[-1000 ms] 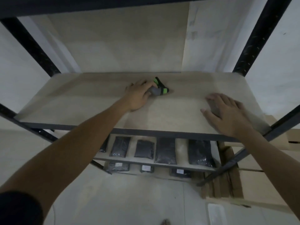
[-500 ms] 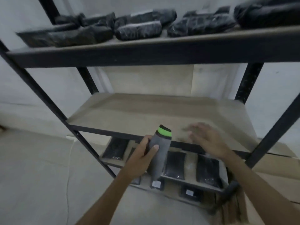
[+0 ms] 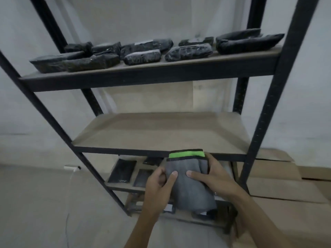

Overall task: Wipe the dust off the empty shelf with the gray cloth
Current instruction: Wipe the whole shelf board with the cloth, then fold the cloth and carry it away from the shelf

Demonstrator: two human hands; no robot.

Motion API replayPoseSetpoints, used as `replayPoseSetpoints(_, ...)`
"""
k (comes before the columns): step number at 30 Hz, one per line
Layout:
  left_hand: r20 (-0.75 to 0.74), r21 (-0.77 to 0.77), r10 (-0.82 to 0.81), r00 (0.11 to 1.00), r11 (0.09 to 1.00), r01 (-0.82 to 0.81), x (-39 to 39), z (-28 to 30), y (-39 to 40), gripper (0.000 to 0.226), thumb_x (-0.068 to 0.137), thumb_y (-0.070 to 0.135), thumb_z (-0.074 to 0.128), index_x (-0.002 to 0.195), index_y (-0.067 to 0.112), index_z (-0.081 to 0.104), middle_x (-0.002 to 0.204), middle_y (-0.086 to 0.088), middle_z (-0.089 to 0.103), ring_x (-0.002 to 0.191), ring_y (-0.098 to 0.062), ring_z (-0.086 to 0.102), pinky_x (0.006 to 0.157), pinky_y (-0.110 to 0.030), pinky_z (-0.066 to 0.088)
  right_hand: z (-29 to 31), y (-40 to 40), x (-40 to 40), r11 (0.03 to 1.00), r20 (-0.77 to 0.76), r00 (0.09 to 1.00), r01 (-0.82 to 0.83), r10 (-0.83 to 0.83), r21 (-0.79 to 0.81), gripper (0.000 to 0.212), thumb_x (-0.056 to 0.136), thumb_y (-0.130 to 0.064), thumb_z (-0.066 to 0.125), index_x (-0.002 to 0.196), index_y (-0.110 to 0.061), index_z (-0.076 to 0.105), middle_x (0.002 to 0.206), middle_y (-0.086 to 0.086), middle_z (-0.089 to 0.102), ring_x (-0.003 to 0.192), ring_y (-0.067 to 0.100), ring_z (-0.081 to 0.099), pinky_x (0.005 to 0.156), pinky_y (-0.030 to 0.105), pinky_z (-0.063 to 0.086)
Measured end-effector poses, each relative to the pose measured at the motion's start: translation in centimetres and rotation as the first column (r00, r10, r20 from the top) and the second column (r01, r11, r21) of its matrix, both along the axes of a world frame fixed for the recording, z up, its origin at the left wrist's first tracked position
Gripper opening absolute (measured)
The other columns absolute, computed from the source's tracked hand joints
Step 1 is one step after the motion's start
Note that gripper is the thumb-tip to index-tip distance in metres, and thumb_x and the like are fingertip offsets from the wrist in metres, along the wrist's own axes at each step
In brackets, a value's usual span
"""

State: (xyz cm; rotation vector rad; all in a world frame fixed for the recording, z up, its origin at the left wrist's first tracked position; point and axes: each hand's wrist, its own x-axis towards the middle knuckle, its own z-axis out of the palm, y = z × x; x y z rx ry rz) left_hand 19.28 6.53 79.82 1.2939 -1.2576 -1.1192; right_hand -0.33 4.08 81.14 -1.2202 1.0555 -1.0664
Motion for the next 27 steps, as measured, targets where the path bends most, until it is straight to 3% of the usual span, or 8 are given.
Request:
replayPoseSetpoints(5, -0.192, 0.113, -0.009, 0.981, 0.993, 0.032, -1.7, -2.7, 1.4, 0.02, 0.095, 0.019, 0.067, 0.103, 0.001, 0.065, 0.099, -0.01, 0.078, 0.099, -0.028, 0.074, 0.087, -0.05, 0.061, -2.1, 3.0, -1.5, 0.992, -0.197, 0.973, 0.105, -0.119, -0.076, 0.045, 0.085, -0.02, 0.079, 0.126, -0.017, 0.059, 0.115, -0.005, 0.073, 0.107, 0.01, 0.07, 0.087, 0.027, 0.058)
replayPoseSetpoints(8, -0.344, 0.216, -0.013, 0.939, 0.972, 0.093, -2.9, -5.2, 2.4, 0.018, 0.096, 0.018, 0.065, 0.103, 0.003, 0.058, 0.101, -0.012, 0.075, 0.095, -0.026, 0.073, 0.078, -0.045, 0.061, -4.0, 5.2, -1.6, 0.964, -0.26, 0.928, 0.261, -0.266, -0.053, 0.021, 0.086, -0.02, 0.078, 0.104, -0.011, 0.071, 0.094, -0.005, 0.078, 0.087, 0.007, 0.074, 0.069, 0.018, 0.057)
replayPoseSetpoints(10, -0.403, 0.267, 0.026, 0.915, 0.959, 0.091, -3.7, -7.2, 3.2, 0.014, 0.095, 0.014, 0.065, 0.102, 0.013, 0.052, 0.098, -0.008, 0.073, 0.088, -0.021, 0.072, 0.069, -0.037, 0.058, -6.1, 6.5, -1.5, 0.913, -0.274, 0.876, 0.408, -0.396, -0.015, 0.02, 0.087, -0.026, 0.077, 0.094, -0.009, 0.073, 0.087, 0.0, 0.078, 0.081, 0.012, 0.075, 0.064, 0.023, 0.058)
replayPoseSetpoints(13, -0.447, 0.278, -0.005, 0.895, 0.95, 0.144, -5.1, -10.2, 4.6, 0.047, 0.086, 0.012, 0.075, 0.12, 0.027, 0.045, 0.113, -0.002, 0.07, 0.096, -0.013, 0.073, 0.075, -0.033, 0.059, -9.7, 8.5, -1.5, 0.852, -0.279, 0.827, 0.521, -0.487, 0.058, 0.019, 0.097, -0.029, 0.063, 0.096, -0.012, 0.071, 0.089, -0.001, 0.077, 0.083, 0.014, 0.074, 0.066, 0.025, 0.057)
replayPoseSetpoints(17, -0.38, 0.264, -0.291, 0.878, 0.876, 0.405, -6.6, -14.7, 7.7, 0.109, 0.072, 0.0, 0.088, 0.144, 0.053, 0.026, 0.133, 0.013, 0.062, 0.119, -0.008, 0.065, 0.088, -0.039, 0.061, -14.4, 11.8, -2.0, 0.716, -0.294, 0.746, 0.661, -0.597, 0.223, 0.027, 0.105, -0.034, 0.045, 0.11, -0.016, 0.064, 0.104, 0.002, 0.072, 0.098, 0.017, 0.07, 0.085, 0.039, 0.058)
replayPoseSetpoints(20, -0.359, 0.292, -0.402, 0.842, 0.809, 0.51, -7.8, -18.5, 9.6, 0.11, 0.063, 0.005, 0.094, 0.142, 0.058, 0.04, 0.145, 0.017, 0.053, 0.129, -0.01, 0.057, 0.091, -0.049, 0.06, -17.3, 13.7, -2.7, 0.618, -0.255, 0.677, 0.735, -0.69, 0.279, 0.021, 0.106, -0.033, 0.042, 0.113, -0.017, 0.054, 0.105, 0.006, 0.068, 0.101, 0.02, 0.066, 0.08, 0.033, 0.056)
replayPoseSetpoints(23, -0.358, 0.347, -0.393, 0.847, 0.786, 0.511, -9.1, -22.6, 11.1, 0.104, 0.058, 0.005, 0.096, 0.141, 0.047, 0.049, 0.145, 0.013, 0.057, 0.126, -0.01, 0.061, 0.088, -0.046, 0.061, -20.9, 15.1, -3.8, 0.542, -0.205, 0.602, 0.791, -0.772, 0.282, 0.012, 0.103, -0.03, 0.05, 0.107, -0.02, 0.045, 0.093, 0.015, 0.069, 0.086, 0.025, 0.07, 0.069, 0.034, 0.057)
replayPoseSetpoints(27, -0.29, 0.43, -0.316, 0.903, 0.8, 0.418, -11.5, -29.0, 12.6, 0.107, 0.058, -0.01, 0.092, 0.144, 0.035, 0.045, 0.143, 0.019, 0.051, 0.111, 0.007, 0.063, 0.07, -0.031, 0.063, -28.0, 16.9, -5.7, 0.52, -0.308, 0.627, 0.773, -0.716, 0.364, 0.03, 0.094, -0.042, 0.064, 0.092, -0.012, 0.065, 0.083, 0.012, 0.071, 0.081, 0.029, 0.07, 0.071, 0.044, 0.059)
